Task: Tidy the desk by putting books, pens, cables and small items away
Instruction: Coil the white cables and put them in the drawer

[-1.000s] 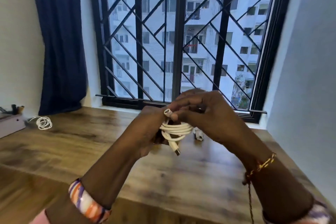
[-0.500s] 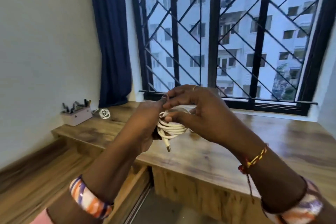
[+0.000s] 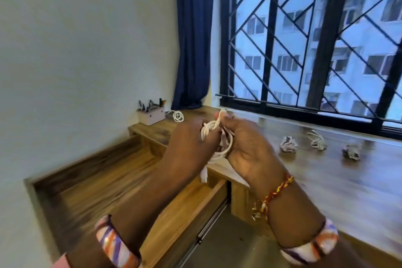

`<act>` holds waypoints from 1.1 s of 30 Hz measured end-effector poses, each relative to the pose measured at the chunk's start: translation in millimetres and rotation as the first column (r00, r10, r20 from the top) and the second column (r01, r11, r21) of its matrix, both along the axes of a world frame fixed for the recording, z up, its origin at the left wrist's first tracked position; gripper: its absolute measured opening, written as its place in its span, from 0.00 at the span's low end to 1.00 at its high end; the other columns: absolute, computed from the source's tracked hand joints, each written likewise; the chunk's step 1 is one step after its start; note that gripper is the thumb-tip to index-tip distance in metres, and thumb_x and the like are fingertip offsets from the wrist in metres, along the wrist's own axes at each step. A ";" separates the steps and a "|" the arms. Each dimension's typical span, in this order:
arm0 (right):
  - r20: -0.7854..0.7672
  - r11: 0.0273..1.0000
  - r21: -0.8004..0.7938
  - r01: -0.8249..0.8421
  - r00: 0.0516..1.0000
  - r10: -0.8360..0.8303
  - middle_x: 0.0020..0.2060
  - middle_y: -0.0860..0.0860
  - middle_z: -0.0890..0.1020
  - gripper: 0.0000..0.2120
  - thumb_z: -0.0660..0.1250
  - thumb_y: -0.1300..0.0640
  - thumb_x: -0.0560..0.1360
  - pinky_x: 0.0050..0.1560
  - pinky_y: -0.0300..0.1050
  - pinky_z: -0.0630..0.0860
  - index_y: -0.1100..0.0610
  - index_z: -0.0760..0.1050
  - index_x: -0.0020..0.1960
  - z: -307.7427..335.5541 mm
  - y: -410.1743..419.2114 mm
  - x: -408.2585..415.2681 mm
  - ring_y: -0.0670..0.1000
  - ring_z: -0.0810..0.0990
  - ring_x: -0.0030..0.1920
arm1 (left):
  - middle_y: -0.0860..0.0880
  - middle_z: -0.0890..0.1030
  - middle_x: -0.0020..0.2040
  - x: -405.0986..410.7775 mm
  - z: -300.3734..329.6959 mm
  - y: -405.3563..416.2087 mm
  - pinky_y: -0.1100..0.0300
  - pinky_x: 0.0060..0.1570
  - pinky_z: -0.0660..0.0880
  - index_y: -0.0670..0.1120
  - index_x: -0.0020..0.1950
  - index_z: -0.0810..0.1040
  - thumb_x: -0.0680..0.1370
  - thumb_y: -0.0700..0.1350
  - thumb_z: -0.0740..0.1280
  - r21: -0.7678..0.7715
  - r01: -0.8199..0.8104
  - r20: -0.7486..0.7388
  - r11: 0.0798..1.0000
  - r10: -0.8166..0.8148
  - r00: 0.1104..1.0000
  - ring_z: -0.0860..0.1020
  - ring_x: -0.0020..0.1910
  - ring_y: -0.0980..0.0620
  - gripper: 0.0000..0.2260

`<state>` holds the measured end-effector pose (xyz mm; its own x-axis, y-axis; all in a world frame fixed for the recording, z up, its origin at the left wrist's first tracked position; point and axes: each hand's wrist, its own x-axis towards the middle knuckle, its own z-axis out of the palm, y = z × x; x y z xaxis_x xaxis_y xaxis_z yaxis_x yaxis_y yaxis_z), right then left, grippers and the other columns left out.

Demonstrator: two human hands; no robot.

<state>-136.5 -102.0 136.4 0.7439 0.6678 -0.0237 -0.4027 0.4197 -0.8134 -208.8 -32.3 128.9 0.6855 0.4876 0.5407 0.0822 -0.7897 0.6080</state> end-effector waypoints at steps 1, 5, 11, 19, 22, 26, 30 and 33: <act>-0.074 1.000 -0.008 -0.016 0.997 0.015 0.27 0.55 0.80 0.10 0.61 0.65 0.76 0.31 0.44 0.79 0.63 0.76 0.37 -4.7 8.3 -1.9 0.51 0.79 0.29 | 0.50 0.78 0.35 -3.2 -7.9 4.1 0.61 0.35 0.75 0.46 0.41 0.76 0.77 0.47 0.61 0.037 -0.027 0.008 0.999 0.027 1.000 0.77 0.34 0.57 0.08; -0.197 0.993 -0.083 -0.088 0.978 0.070 0.23 0.57 0.79 0.11 0.62 0.63 0.77 0.28 0.45 0.78 0.64 0.74 0.37 -29.4 37.4 -2.8 0.52 0.79 0.26 | 0.53 0.77 0.34 -18.2 -40.2 13.2 0.70 0.30 0.70 0.46 0.44 0.76 0.78 0.45 0.61 0.116 -0.099 0.023 0.988 0.097 0.995 0.75 0.30 0.60 0.07; -0.077 0.947 -0.230 -0.223 0.975 0.211 0.23 0.56 0.79 0.12 0.62 0.61 0.77 0.26 0.41 0.78 0.64 0.75 0.36 -67.9 69.9 4.3 0.51 0.79 0.23 | 0.56 0.81 0.45 -32.3 -78.1 41.1 0.67 0.32 0.71 0.53 0.62 0.75 0.78 0.52 0.61 0.179 -0.207 -0.101 0.962 0.227 0.969 0.79 0.37 0.59 0.13; 0.241 0.786 -0.585 -0.199 0.883 0.403 0.36 0.51 0.79 0.05 0.65 0.57 0.76 0.44 0.47 0.74 0.56 0.79 0.44 -111.9 75.3 50.2 0.49 0.76 0.40 | 0.49 0.77 0.30 10.1 -119.6 104.9 0.59 0.31 0.66 0.44 0.36 0.81 0.73 0.51 0.69 0.017 -0.222 -0.298 0.975 0.217 0.930 0.71 0.29 0.53 0.11; 0.376 0.753 -0.658 0.015 0.873 0.312 0.37 0.52 0.79 0.07 0.65 0.56 0.76 0.44 0.46 0.73 0.53 0.78 0.40 -138.9 75.6 90.9 0.50 0.77 0.41 | 0.47 0.74 0.26 37.1 -155.2 132.6 0.60 0.27 0.58 0.42 0.32 0.79 0.73 0.50 0.69 -0.066 -0.314 -0.376 0.947 0.268 0.887 0.68 0.25 0.53 0.14; 0.621 0.648 -0.674 0.354 0.747 0.238 0.43 0.52 0.83 0.05 0.66 0.61 0.75 0.46 0.42 0.73 0.57 0.81 0.47 -181.3 80.4 152.1 0.51 0.80 0.45 | 0.42 0.81 0.32 79.4 -207.1 158.2 0.60 0.28 0.62 0.41 0.34 0.81 0.74 0.48 0.68 -0.154 -0.358 -0.508 0.921 0.236 0.828 0.78 0.34 0.44 0.13; 0.760 0.486 -0.650 0.584 0.489 0.429 0.49 0.55 0.83 0.09 0.65 0.63 0.73 0.49 0.47 0.76 0.58 0.81 0.50 -217.4 76.3 207.1 0.56 0.81 0.49 | 0.38 0.79 0.31 124.2 -251.1 168.9 0.55 0.31 0.66 0.40 0.29 0.77 0.73 0.49 0.69 -0.242 -0.389 -0.594 0.889 0.181 0.784 0.80 0.36 0.42 0.16; 0.778 0.454 -0.569 0.686 0.268 0.569 0.46 0.52 0.82 0.06 0.65 0.59 0.72 0.41 0.46 0.74 0.53 0.79 0.47 -232.4 69.0 233.1 0.57 0.79 0.46 | 0.37 0.78 0.32 151.2 -273.0 171.4 0.57 0.32 0.63 0.39 0.30 0.76 0.73 0.48 0.69 -0.276 -0.392 -0.651 0.877 0.129 0.748 0.80 0.38 0.40 0.16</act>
